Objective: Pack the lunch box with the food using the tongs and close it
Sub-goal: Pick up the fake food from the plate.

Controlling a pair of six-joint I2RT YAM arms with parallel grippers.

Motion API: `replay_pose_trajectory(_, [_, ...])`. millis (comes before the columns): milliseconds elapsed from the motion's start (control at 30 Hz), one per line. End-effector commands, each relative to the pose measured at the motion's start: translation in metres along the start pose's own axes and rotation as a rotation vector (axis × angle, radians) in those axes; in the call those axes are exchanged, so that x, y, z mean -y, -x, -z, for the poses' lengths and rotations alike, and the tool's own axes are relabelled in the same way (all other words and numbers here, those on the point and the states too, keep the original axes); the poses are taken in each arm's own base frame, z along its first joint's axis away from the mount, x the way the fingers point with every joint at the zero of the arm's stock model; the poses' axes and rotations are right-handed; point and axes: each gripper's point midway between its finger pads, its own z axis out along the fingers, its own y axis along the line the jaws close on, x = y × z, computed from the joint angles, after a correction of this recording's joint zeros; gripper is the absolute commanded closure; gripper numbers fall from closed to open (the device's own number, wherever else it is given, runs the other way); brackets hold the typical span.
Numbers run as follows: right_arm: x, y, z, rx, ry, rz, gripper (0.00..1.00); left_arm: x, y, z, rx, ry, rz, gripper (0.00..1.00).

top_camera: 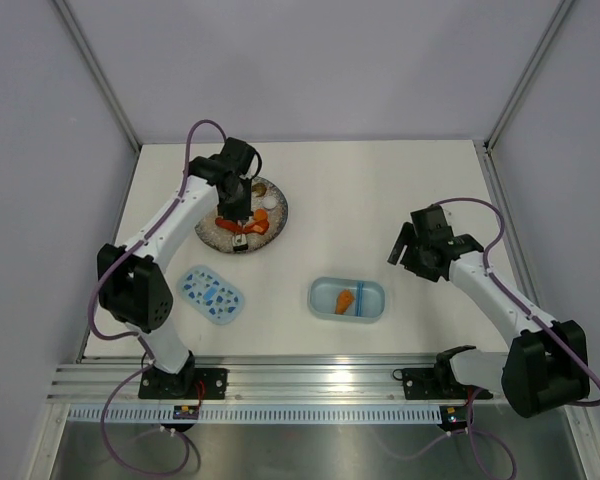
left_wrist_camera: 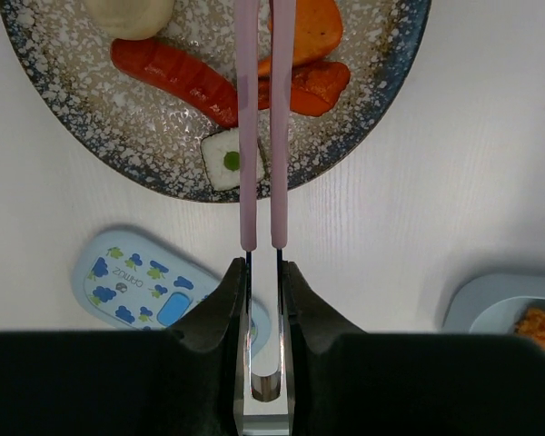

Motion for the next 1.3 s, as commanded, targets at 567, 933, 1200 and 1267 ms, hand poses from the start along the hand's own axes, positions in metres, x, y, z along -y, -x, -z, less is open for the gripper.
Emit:
replay_pose_trajectory(567, [-0.009, 0.015, 0.005, 0.032, 0.014, -0.016, 0.21, -0.018, 0.016, 0.016, 0.018, 0.078, -0.071, 0.67])
replay_pose_trajectory(933, [-0.015, 0.017, 0.008, 0.029, 0.045, -0.015, 0.21, -0.02, 0.021, 0.017, 0.027, 0.055, -0.053, 0.67])
replay_pose_trajectory(1200, [-0.015, 0.018, 0.009, 0.036, 0.042, -0.017, 0.21, -0.03, 0.02, 0.008, 0.011, 0.097, -0.051, 0.63])
replay_pose_trajectory(1267, [-0.014, 0.017, 0.008, 0.033, 0.04, -0.017, 0.21, -0.035, 0.017, 0.004, -0.006, 0.122, -0.055, 0.63])
